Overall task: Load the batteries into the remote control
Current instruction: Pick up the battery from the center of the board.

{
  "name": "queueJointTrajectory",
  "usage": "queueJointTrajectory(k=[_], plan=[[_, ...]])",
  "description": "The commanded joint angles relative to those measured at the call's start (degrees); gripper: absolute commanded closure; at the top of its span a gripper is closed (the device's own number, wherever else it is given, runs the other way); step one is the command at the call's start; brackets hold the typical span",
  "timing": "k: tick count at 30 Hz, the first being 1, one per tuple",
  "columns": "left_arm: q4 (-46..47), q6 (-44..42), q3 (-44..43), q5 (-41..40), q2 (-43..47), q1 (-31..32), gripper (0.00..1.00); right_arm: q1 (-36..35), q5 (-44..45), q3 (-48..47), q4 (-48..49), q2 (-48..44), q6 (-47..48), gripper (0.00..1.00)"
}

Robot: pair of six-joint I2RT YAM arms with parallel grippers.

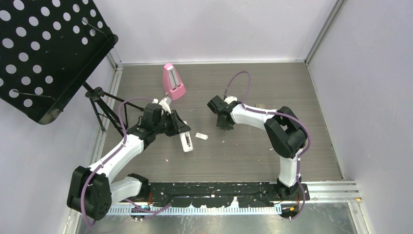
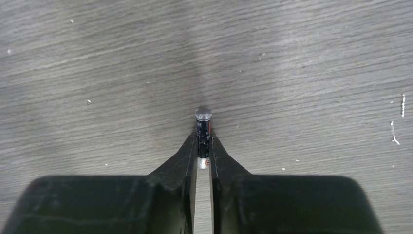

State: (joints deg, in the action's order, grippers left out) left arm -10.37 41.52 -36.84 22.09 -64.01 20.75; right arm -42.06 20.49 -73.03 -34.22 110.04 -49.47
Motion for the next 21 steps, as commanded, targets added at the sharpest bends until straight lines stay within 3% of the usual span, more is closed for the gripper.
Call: queueJointTrajectory(k=[1, 6, 14, 21], plan=[[1.82, -0.42, -0.64, 1.2, 0.47, -0.36, 1.0, 0.75, -3.72, 3.21, 3.58, 0.36, 1.97, 0.91], [2.1, -0.29, -0.74, 2.22, 0.9, -0.38, 1.0, 0.78, -7.53, 9.71, 14.65, -7.49, 7.96, 0.96], [4.08, -0.11, -1.12, 4.62, 1.59, -0.45, 1.0, -0.42, -22.66, 20.29, 30.77, -26.22, 16.06, 0.96], [14.83, 5.94, -0.72, 10.84, 0.04, -0.45, 1.0, -6.89, -26.84, 25.59, 40.23, -40.84, 22.1, 0.96]])
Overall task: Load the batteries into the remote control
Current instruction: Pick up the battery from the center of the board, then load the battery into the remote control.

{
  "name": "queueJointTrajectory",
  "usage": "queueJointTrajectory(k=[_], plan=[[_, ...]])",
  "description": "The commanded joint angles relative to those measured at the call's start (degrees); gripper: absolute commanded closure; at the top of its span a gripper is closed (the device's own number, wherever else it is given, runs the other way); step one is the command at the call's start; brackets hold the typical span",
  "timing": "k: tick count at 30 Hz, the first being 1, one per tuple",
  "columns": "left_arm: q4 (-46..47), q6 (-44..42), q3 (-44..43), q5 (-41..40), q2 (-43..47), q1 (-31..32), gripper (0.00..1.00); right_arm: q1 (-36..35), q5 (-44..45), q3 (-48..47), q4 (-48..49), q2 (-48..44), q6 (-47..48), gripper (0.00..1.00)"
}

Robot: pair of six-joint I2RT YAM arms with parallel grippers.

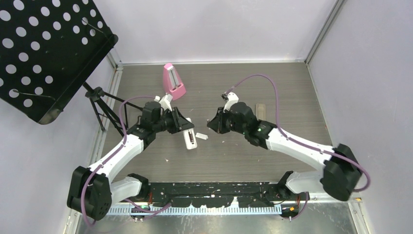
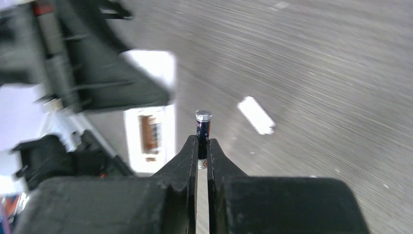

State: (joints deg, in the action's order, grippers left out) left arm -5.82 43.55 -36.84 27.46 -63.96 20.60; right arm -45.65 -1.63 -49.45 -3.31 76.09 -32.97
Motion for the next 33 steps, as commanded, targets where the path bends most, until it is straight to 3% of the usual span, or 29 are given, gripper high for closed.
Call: queueJointTrajectory(k=[1, 8, 11, 19, 33], plan=[[11.89, 4.79, -0.76, 6.38, -0.5, -0.3, 1.0, -4.48, -5.23, 2.34, 9.93, -9.17, 6.94, 0.96], [18.1, 9.01, -1.49, 9.73, -3.14, -0.3, 1.0, -6.03, -11.56, 2.52, 9.4, -15.43, 9.0, 0.96], [21.66, 12.68, -1.08, 10.89, -4.87, -0.3, 1.0, -6.03, -11.11, -0.69, 4.08, -14.46, 7.18, 0.96], [33.38, 23.05, 1.9, 12.71, -8.62, -0.21, 1.0, -7.89, -4.41, -9.8, -13.64, -8.44, 0.71, 0.94], [36.72, 27.41, 3.14, 14.15, -8.64, -0.16, 1.0, -11.48, 6.44, -15.8, -19.76, -1.8, 0.69, 0.86]])
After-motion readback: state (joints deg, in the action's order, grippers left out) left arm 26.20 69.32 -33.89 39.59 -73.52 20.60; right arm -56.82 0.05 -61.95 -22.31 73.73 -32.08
